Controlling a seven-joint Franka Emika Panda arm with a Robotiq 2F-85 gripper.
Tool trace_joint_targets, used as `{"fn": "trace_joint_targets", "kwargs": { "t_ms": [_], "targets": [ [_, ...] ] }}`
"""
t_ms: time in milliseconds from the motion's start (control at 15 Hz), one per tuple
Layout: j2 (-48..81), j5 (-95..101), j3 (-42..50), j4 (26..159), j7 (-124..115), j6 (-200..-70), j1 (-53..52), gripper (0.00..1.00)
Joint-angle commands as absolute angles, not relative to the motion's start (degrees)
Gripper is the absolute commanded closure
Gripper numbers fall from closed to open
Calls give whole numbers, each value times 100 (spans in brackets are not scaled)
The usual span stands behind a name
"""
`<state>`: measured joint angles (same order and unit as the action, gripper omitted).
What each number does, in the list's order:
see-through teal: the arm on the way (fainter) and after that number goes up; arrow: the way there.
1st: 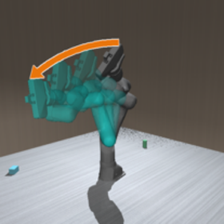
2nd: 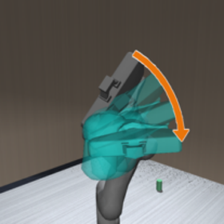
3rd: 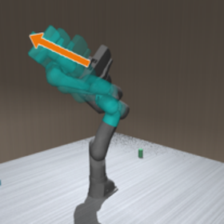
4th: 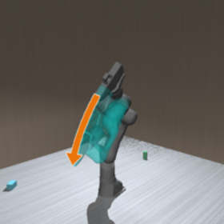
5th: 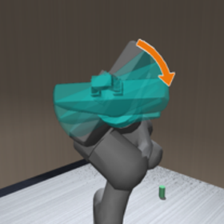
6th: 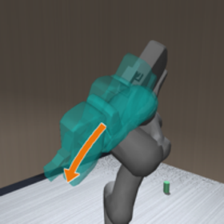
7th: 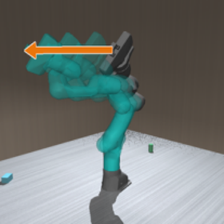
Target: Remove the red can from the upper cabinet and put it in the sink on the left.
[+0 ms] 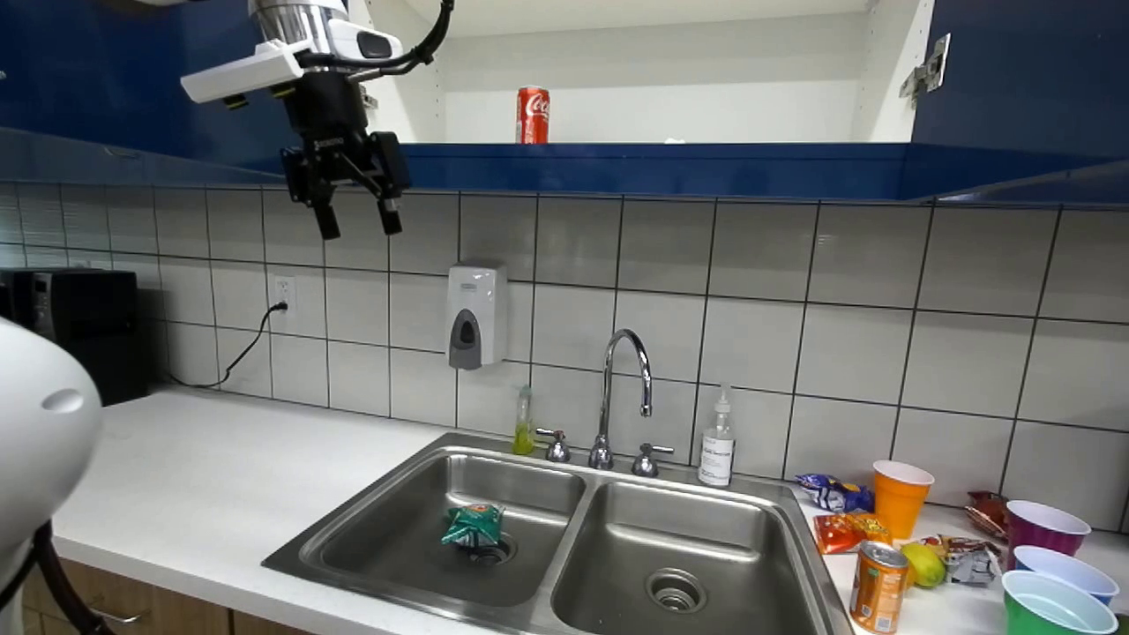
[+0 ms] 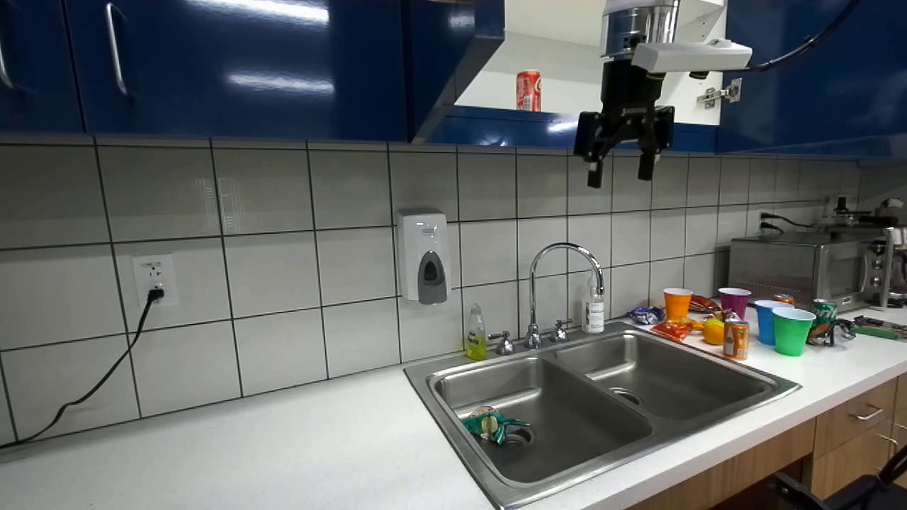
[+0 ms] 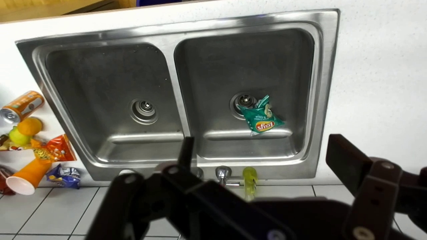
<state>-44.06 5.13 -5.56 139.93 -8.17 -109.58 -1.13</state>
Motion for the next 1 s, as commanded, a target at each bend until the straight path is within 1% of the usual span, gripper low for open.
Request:
{"fn": "trace_joint_targets", "kwargs": {
  "t_ms": [0,600,933],
  "targets": [
    [-4394,699,-602,13622,-917,-10768,75,0],
    [-4174,911,-478,12820,-829,-10729,275,0],
    [-3814,1018,-347,12169,-780,-10714,368,0]
  ]
}}
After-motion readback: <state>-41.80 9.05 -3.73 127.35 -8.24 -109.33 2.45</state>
